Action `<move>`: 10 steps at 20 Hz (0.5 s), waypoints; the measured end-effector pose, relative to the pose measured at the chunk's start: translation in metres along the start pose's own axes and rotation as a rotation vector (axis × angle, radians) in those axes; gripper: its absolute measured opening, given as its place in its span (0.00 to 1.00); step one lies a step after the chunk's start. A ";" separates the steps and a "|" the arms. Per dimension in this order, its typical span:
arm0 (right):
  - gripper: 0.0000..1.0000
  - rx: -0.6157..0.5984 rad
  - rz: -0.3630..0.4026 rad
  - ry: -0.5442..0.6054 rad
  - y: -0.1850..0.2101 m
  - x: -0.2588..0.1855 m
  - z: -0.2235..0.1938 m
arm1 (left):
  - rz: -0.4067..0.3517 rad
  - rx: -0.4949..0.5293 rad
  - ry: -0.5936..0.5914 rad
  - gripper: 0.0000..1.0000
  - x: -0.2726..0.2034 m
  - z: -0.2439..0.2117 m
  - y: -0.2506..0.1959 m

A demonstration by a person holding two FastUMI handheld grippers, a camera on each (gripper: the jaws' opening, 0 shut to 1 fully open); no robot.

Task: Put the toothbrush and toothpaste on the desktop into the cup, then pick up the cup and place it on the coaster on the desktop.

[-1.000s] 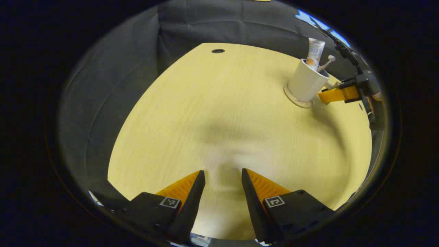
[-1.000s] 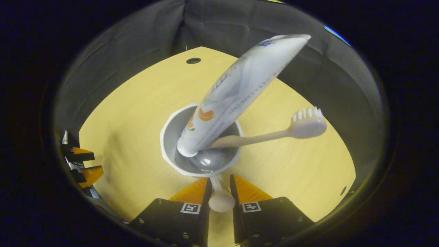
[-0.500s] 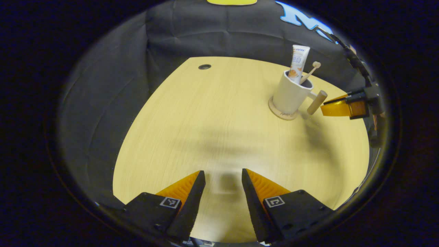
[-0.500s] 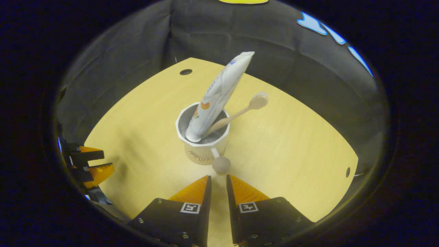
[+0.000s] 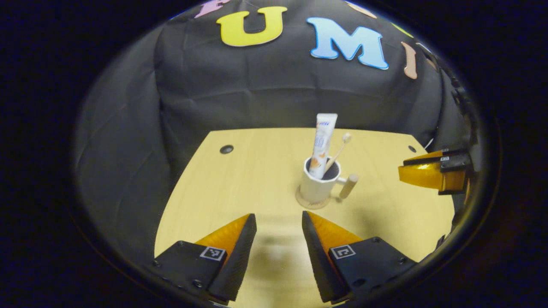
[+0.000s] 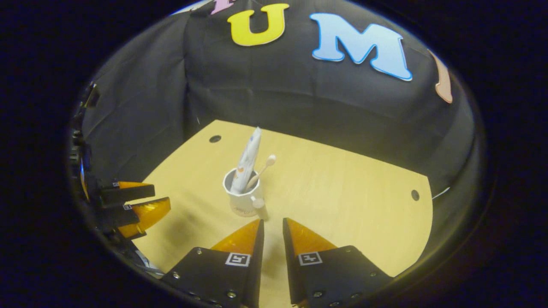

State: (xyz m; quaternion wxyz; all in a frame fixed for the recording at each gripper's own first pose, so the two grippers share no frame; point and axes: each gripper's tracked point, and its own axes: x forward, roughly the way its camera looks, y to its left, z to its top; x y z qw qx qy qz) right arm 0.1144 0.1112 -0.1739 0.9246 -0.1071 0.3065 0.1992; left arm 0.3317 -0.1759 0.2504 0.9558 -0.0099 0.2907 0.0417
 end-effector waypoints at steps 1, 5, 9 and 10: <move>0.26 0.023 -0.013 -0.041 -0.003 -0.011 0.011 | -0.015 0.007 -0.036 0.74 -0.005 0.017 -0.009; 0.26 0.070 -0.091 -0.230 -0.018 -0.055 0.056 | -0.059 0.019 -0.209 0.74 -0.039 0.085 -0.035; 0.26 0.061 -0.160 -0.416 -0.025 -0.106 0.100 | -0.079 0.035 -0.397 0.73 -0.073 0.151 -0.056; 0.26 0.059 -0.178 -0.460 -0.026 -0.118 0.111 | -0.081 0.043 -0.440 0.80 -0.086 0.164 -0.058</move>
